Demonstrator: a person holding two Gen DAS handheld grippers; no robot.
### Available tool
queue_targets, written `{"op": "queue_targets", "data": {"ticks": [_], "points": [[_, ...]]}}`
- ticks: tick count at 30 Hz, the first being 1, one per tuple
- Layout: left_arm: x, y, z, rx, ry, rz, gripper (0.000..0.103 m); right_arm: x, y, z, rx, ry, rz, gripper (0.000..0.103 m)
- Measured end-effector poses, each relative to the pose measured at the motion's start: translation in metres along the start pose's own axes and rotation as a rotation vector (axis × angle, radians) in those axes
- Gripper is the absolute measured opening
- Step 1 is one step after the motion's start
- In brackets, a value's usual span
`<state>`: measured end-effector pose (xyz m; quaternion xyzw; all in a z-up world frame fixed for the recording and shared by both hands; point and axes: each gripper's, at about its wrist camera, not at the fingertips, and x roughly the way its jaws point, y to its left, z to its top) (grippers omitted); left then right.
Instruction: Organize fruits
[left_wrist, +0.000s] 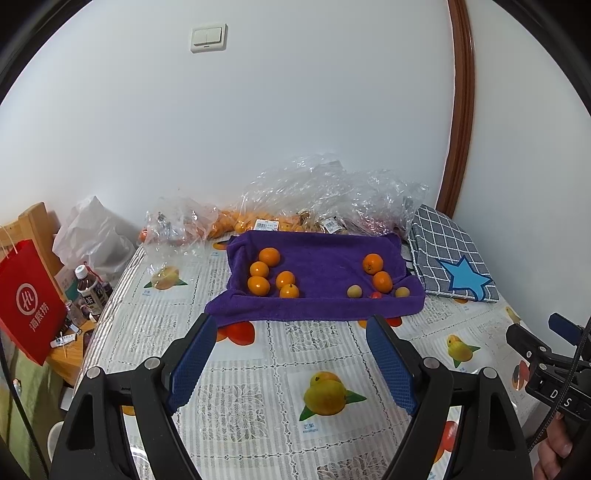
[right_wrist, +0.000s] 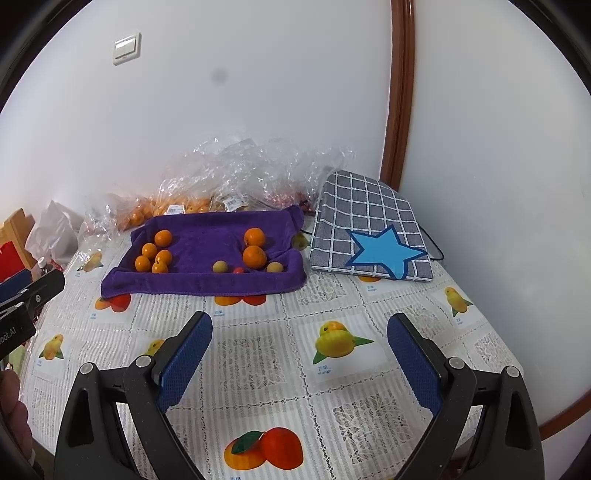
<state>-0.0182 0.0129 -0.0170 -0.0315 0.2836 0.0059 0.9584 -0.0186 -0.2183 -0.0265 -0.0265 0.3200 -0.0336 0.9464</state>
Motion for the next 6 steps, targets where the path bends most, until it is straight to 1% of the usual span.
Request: {"op": "queue_targets", "data": {"ticks": [6], "points": [[0.0029, 0.0013, 0.0011, -0.008, 0.001, 0.002, 0.083, -0.0013, -0.0008, 0.0005, -0.002, -0.005, -0.007, 0.095]]}}
